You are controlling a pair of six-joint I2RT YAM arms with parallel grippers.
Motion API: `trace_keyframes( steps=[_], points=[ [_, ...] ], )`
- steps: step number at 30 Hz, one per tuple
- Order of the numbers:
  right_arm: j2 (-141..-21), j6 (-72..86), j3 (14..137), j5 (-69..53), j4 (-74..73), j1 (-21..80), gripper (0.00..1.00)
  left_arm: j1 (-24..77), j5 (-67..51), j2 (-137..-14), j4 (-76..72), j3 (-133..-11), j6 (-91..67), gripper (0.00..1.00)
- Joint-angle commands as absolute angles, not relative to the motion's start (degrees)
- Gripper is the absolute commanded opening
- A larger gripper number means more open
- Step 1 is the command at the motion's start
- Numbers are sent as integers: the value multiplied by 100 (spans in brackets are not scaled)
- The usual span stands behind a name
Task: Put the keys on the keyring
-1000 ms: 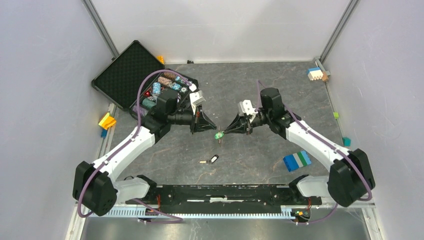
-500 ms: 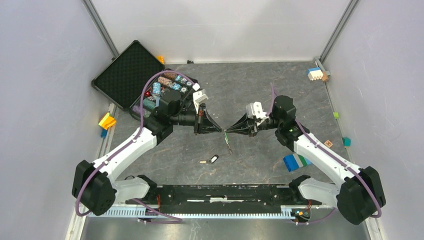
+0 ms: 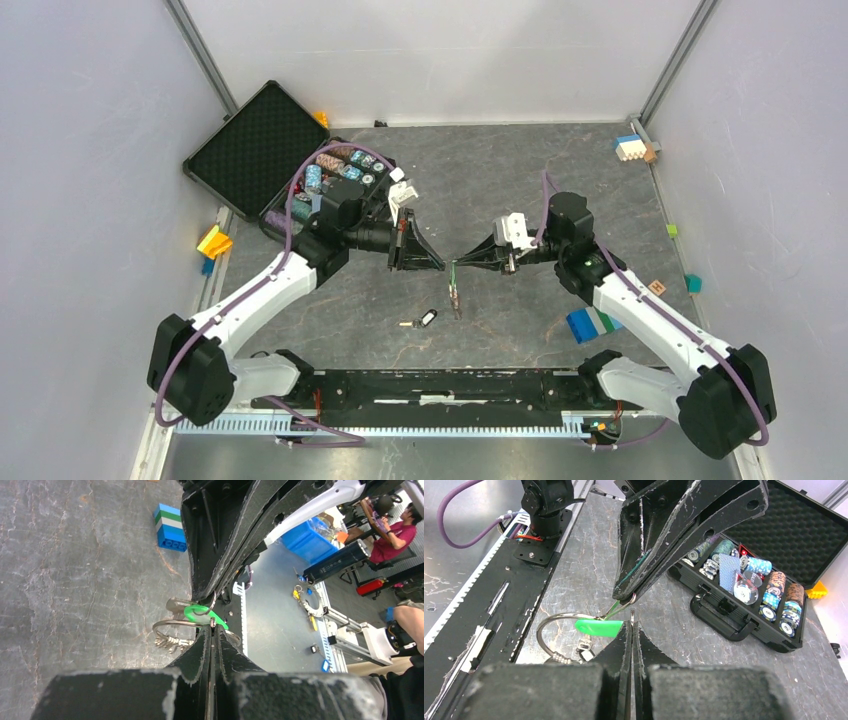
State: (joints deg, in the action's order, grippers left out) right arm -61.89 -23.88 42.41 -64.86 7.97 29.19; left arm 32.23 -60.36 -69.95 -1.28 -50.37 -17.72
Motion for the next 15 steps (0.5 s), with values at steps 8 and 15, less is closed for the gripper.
trace_keyframes(
  steps=[8, 15],
  points=[
    [-5897, -2366, 4215, -6759, 1133, 2911, 0, 3209, -6568, -7102, -1457, -4934, -2886, 2],
    [-5747, -2716, 4309, -6843, 782, 2916, 0, 3007, -6770, -7119, -2403, -4616, -3710, 2]
  ],
)
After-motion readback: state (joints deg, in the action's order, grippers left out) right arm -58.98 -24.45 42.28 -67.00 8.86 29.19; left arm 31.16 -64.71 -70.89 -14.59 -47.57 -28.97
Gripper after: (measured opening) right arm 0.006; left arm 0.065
